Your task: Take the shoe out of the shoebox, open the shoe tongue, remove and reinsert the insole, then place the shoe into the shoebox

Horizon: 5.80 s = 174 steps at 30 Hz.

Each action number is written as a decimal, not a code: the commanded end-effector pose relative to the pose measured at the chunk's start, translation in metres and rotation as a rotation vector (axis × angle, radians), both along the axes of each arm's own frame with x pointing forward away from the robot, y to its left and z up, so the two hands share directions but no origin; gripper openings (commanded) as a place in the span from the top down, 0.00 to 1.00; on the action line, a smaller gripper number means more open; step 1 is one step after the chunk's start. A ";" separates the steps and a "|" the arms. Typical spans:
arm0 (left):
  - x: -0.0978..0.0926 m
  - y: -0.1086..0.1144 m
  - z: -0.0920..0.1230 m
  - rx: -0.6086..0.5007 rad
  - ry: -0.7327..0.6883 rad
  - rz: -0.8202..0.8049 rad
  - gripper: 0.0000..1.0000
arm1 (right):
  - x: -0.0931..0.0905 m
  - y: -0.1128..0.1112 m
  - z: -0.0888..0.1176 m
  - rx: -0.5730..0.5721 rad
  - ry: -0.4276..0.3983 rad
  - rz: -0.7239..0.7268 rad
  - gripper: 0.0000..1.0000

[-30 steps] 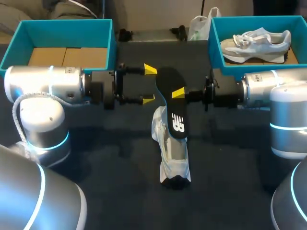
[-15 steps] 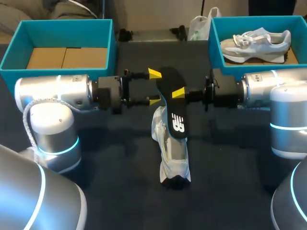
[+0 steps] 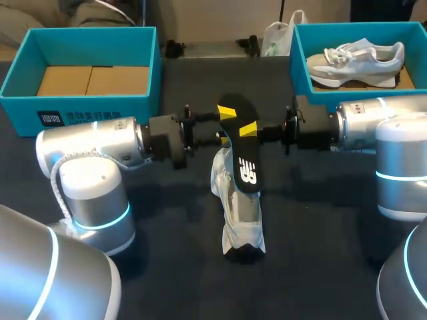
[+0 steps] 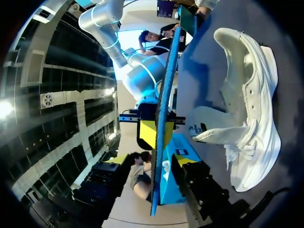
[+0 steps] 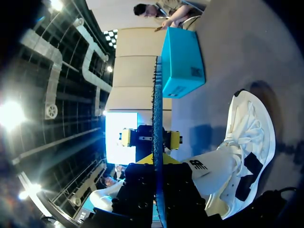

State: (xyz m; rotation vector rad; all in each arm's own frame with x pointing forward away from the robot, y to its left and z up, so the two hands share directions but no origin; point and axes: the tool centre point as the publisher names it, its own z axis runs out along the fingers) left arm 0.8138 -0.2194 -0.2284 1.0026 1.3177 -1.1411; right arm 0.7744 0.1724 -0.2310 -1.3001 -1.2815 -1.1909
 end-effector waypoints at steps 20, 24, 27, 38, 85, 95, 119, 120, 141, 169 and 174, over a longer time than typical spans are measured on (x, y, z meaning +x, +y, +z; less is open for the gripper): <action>0.008 -0.013 -0.002 0.040 -0.043 0.069 0.72 | 0.000 0.002 0.000 -0.001 0.000 -0.003 1.00; 0.009 -0.013 -0.003 0.046 -0.043 0.068 0.74 | 0.000 0.002 0.000 -0.001 0.000 -0.003 1.00; 0.009 -0.013 -0.003 0.051 -0.045 0.064 0.78 | 0.000 0.002 0.000 -0.001 0.000 -0.003 1.00; 0.009 -0.011 -0.005 0.065 -0.058 0.050 0.85 | 0.000 0.002 0.000 -0.001 0.000 -0.003 1.00; 0.003 0.006 -0.004 0.101 -0.106 0.015 1.00 | -0.003 -0.025 0.014 -0.107 -0.123 -0.009 0.00; -0.030 0.035 0.008 0.124 0.030 -0.043 1.00 | -0.006 -0.042 0.026 -0.199 -0.263 -0.002 0.00; -0.088 0.055 0.017 0.285 0.118 -0.132 1.00 | -0.016 -0.066 0.043 -0.495 -0.702 0.448 0.00; -0.088 0.055 0.017 0.285 0.118 -0.132 1.00 | -0.016 -0.066 0.043 -0.495 -0.702 0.448 0.00; -0.154 0.060 0.030 0.260 0.356 -0.255 1.00 | -0.055 -0.091 0.008 -0.643 -1.100 0.707 0.00; -0.233 0.043 -0.013 0.225 0.531 -0.261 1.00 | -0.102 -0.091 -0.054 -0.620 -1.379 0.864 0.00; -0.233 0.043 -0.013 0.225 0.531 -0.261 1.00 | -0.102 -0.091 -0.054 -0.620 -1.379 0.864 0.00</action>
